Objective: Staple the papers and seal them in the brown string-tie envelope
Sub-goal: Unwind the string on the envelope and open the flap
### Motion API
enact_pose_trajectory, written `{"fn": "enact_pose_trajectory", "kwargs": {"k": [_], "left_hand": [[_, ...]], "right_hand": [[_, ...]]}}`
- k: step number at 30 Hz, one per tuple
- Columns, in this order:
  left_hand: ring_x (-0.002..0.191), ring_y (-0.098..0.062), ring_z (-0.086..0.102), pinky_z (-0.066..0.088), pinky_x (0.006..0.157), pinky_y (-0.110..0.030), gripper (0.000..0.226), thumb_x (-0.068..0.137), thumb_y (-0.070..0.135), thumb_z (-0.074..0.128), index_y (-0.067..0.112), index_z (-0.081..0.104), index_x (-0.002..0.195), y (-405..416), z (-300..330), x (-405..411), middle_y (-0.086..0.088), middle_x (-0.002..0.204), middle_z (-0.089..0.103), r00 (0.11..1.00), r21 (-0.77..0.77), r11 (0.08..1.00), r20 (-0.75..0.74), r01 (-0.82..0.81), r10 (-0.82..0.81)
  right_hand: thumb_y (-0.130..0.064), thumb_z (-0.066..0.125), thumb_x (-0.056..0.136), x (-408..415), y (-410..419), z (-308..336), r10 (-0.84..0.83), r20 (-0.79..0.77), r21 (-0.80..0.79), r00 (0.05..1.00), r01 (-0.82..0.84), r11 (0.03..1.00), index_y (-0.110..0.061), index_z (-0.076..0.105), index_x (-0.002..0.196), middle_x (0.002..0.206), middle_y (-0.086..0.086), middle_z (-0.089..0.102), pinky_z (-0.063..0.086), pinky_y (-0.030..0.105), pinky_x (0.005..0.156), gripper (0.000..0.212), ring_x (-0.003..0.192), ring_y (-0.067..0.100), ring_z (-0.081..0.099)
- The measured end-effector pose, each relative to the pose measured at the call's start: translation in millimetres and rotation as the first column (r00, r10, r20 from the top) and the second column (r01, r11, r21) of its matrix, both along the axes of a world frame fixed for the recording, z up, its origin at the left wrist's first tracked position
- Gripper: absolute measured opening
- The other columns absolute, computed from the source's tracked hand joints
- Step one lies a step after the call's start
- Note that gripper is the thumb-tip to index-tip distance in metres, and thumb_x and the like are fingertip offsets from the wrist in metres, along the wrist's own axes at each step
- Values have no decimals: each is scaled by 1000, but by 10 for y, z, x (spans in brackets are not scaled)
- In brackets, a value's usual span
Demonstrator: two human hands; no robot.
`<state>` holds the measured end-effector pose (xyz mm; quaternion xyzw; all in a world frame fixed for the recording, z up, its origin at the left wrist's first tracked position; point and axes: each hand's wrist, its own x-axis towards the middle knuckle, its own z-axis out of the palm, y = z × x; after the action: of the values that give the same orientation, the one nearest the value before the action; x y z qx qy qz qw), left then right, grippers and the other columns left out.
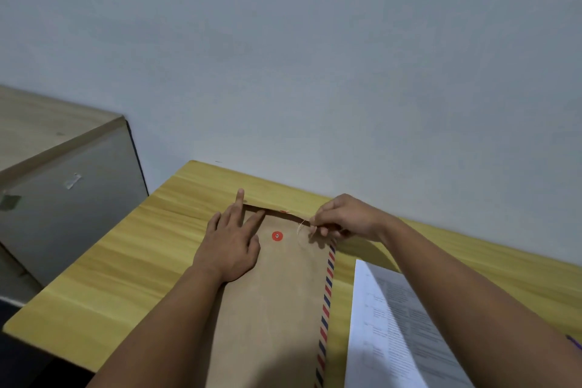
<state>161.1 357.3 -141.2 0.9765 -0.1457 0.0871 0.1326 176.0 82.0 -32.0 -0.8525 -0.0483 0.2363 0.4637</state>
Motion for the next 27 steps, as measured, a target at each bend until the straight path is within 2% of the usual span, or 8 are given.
{"fn": "enact_pose_trajectory", "kwargs": {"k": [3, 5, 7, 9, 12, 16, 21, 27], "left_hand": [[155, -22, 14, 15, 124, -50, 61, 96, 44, 27, 37, 27, 157, 4, 12, -3, -7, 169, -21, 1000, -3, 1000, -5, 1, -1], [155, -22, 14, 15, 124, -50, 61, 97, 43, 29, 37, 25, 157, -4, 13, -3, -7, 169, -22, 1000, -6, 1000, -11, 0, 0], [155, -23, 14, 15, 124, -51, 64, 97, 43, 29, 37, 19, 160, -9, 21, -6, -7, 168, -25, 1000, -3, 1000, -13, 0, 0], [155, -23, 14, 15, 124, -51, 69, 96, 44, 30, 36, 9, 161, -8, 28, 0, -8, 167, -27, 1000, 8, 1000, -21, -3, 3], [154, -21, 14, 16, 122, -52, 73, 95, 47, 28, 37, -1, 161, -24, 34, 27, -7, 166, -31, 999, 39, 999, -34, 6, -5], [154, -21, 16, 19, 120, -52, 73, 94, 51, 24, 39, -2, 161, -29, 34, 39, -6, 164, -36, 1000, 81, 997, -20, 6, -5], [156, -21, 13, 13, 123, -55, 71, 98, 65, 21, 42, -3, 160, 25, 105, 47, 0, 162, -40, 989, 126, 981, -47, 146, -141], [158, -29, 6, 4, 125, -57, 75, 96, 69, 23, 37, 2, 161, -75, 293, 128, -4, 168, -24, 992, 291, 950, 23, 108, -120]], "right_hand": [[-13, 69, 89, 66, -118, 16, -185, 26, -116, 982, 187, 976, -1, 77, 80, 66, 8, 66, 34, 22, 46, 17, 45, 14, 46], [-6, 66, 91, 200, -223, -32, -512, 157, 43, 845, 512, 858, 6, 75, 89, 66, 11, 70, 38, 22, 43, 16, 40, 13, 50], [-5, 59, 100, 320, -291, -66, -763, 185, 345, 620, 686, 641, 5, 72, 114, 86, 16, 77, 51, 29, 50, 21, 47, 17, 63], [-10, 53, 105, 313, -253, -133, -761, 381, 405, 526, 645, 648, -14, 52, 150, 113, 7, 74, 58, 36, 65, 46, 72, 21, 73], [-30, 63, 102, 145, -85, -210, -231, 765, -16, 601, 377, 926, -29, 38, 159, 131, -4, 62, 54, 36, 89, 63, 107, 17, 64], [-59, 64, 94, 25, 178, -265, 322, 570, -620, 756, 138, 772, -35, 39, 158, 140, -7, 64, 44, 45, 108, 72, 129, 20, 58], [-34, 60, 101, 79, 255, -315, 132, 548, -529, 826, 220, 819, -27, 73, 127, 118, -4, 77, 56, 37, 90, 30, 107, 19, 69], [-13, 70, 92, 8, 36, -284, -461, 347, -98, 817, 520, 849, -6, 81, 81, 88, 10, 80, 55, 30, 69, 17, 74, 19, 71]]}}
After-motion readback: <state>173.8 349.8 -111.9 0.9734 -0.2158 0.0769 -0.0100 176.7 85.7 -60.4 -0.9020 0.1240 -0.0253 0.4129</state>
